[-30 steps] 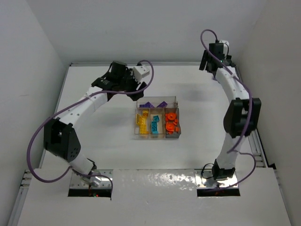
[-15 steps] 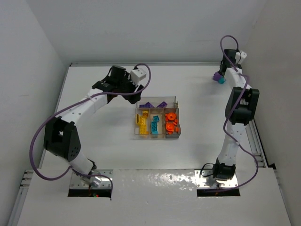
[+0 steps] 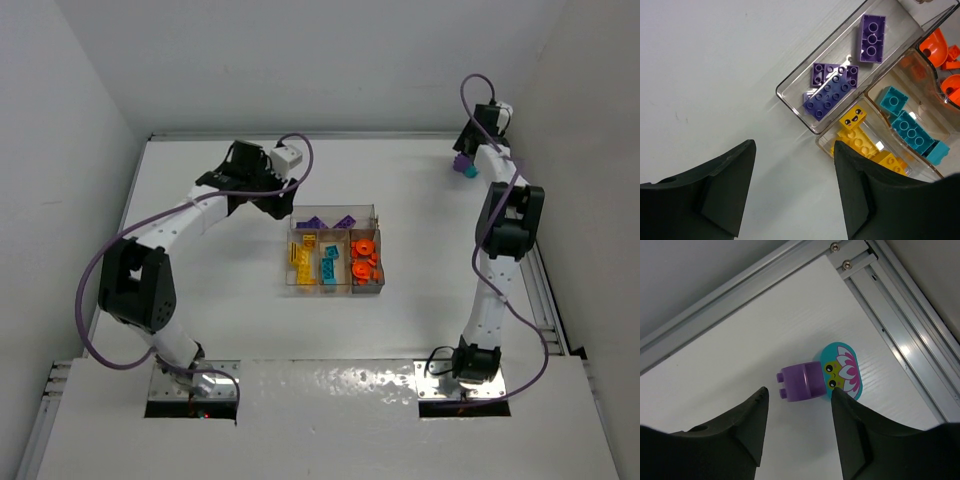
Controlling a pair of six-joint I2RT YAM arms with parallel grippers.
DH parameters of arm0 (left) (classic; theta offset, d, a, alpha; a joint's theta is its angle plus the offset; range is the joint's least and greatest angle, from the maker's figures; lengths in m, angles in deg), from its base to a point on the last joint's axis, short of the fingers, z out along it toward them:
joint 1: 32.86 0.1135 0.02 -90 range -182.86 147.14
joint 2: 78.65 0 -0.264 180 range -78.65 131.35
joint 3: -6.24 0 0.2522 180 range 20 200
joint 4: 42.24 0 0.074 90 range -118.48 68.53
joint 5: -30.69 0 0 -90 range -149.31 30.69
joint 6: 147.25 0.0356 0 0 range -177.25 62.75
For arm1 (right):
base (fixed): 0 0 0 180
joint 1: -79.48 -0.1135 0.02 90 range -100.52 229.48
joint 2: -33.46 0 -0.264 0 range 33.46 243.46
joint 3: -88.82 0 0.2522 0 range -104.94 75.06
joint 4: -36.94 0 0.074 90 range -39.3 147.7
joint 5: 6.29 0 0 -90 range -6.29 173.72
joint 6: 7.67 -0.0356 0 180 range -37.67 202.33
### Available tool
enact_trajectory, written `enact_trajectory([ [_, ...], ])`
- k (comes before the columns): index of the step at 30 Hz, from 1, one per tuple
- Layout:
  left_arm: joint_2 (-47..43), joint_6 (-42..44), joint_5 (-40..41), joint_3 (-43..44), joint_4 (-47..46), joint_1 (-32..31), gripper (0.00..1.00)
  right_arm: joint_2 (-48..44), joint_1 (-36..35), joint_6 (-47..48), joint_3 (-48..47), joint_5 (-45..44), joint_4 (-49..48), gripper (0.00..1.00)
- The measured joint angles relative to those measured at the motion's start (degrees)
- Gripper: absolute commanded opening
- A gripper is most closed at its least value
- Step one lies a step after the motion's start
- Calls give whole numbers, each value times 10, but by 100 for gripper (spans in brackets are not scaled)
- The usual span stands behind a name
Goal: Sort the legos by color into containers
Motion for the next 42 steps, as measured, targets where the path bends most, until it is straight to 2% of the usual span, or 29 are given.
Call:
enact_trajectory([
  [18,28,-13,-7,23,4,2,62,62,3,45,-33,36,-12,44],
  [21,30,-13,-7,24,4,2,62,68,3,49,-46,40,-12,36],
  [22,33,-13,-7,25,5,2,62,70,3,50,-49,41,-13,27],
  [24,36,-15,-7,27,5,2,62,71,3,55,-50,40,-15,20],
  [25,37,-15,-7,28,5,2,62,71,3,55,-50,40,-17,13],
  [29,40,-15,-7,31,6,2,62,71,3,56,-50,40,-24,0],
  [37,45,-15,-9,34,9,2,60,68,3,57,-29,54,-33,0],
  [42,45,5,-25,34,10,2,60,12,1,54,68,92,-50,0],
])
